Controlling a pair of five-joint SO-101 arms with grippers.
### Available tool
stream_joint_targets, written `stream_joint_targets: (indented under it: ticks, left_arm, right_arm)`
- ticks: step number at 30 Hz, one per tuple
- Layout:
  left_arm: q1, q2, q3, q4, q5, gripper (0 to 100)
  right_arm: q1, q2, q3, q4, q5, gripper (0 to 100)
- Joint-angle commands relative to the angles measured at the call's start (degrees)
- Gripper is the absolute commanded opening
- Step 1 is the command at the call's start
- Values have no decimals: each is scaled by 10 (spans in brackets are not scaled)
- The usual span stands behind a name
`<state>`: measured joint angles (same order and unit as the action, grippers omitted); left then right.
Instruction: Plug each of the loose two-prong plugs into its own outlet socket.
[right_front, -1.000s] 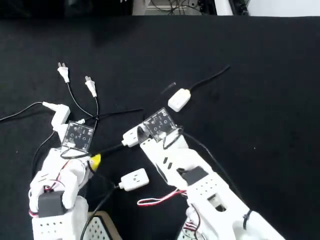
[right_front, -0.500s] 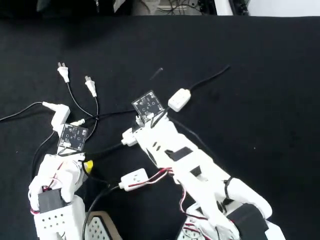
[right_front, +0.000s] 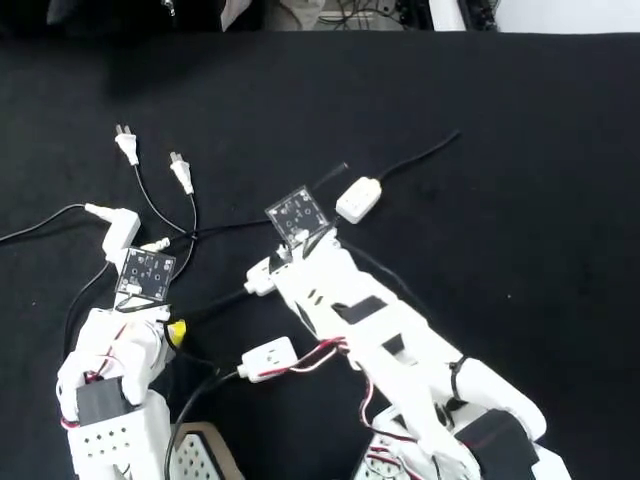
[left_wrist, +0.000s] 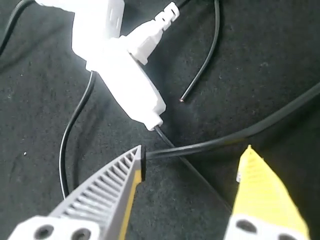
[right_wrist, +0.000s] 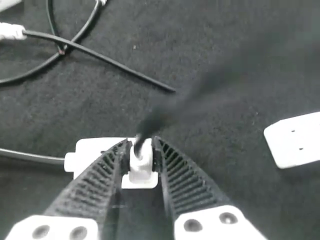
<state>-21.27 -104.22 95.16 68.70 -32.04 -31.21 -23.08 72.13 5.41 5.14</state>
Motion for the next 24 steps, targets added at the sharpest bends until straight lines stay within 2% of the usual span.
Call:
stream_joint_targets:
  ticks: [1, 4, 8, 16, 24]
  left_arm:
    - [-6, -2, -2, -10, -6, 303]
    - [-6, -2, -2, -10, -6, 303]
    - [-5, -2, -2, -10, -6, 303]
    - [-5, -2, -2, -10, -6, 303]
    - [-2, -2, -2, -11, -6, 303]
  right_arm:
    - [7, 7, -44, 75, -32, 11]
    - [7, 7, -73, 122, -39, 11]
    - [6, 15, -86, 129, -40, 11]
    - [-33, 150, -159, 141, -38, 12]
    - [-33, 135, -231, 280, -37, 20]
